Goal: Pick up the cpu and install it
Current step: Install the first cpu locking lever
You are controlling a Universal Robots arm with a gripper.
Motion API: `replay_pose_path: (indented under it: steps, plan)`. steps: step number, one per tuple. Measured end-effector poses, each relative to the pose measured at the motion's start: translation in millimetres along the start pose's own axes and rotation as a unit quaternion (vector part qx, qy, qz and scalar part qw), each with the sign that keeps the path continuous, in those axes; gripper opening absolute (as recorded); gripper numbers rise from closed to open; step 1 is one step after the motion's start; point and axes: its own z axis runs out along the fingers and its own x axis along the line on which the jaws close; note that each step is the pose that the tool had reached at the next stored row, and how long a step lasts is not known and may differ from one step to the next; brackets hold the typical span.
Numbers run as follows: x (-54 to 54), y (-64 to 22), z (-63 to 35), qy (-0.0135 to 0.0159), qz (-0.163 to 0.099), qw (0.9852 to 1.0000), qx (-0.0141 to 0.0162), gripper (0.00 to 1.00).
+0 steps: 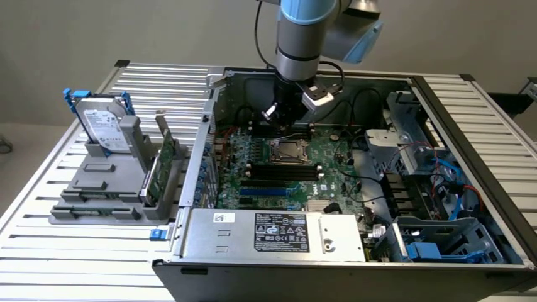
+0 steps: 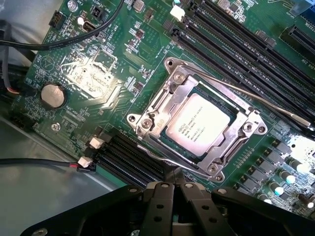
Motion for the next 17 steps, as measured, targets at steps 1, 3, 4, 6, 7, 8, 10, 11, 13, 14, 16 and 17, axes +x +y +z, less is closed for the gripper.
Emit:
replay_pose_path:
  steps: [1,3,4,6,7,8,10,11,13,14,16,17]
  plan:
    - [0.0,0.0,0.0,-0.0001,0.000,1.0000,-0.0002,0.11]
    - [0.2,0.1,0.2,-0.0005,0.000,1.0000,-0.0006,0.11]
    - [0.2,0.1,0.3,-0.0006,0.000,1.0000,-0.0008,0.11]
    - [0.5,-0.4,0.5,-0.0007,0.000,1.0000,-0.0010,0.11]
    - [0.6,-0.5,0.5,-0.0007,0.000,1.0000,-0.0010,0.11]
    - [0.6,-0.8,0.2,-0.0007,0.000,1.0000,-0.0010,0.11]
    - [0.2,-2.0,-1.7,-0.0007,0.000,1.0000,-0.0009,0.11]
    - [0.0,-2.7,-2.9,-0.0007,0.000,1.0000,-0.0009,0.11]
    - [-0.7,-4.3,-5.9,-0.0007,0.000,1.0000,-0.0007,0.11]
    - [-1.2,-5.2,-7.3,-0.0009,0.000,1.0000,-0.0006,0.11]
    - [-2.1,-6.7,-8.7,-0.0012,-0.001,1.0000,-0.0003,0.11]
    - [-2.6,-7.6,-9.1,-0.0013,-0.002,1.0000,-0.0002,0.11]
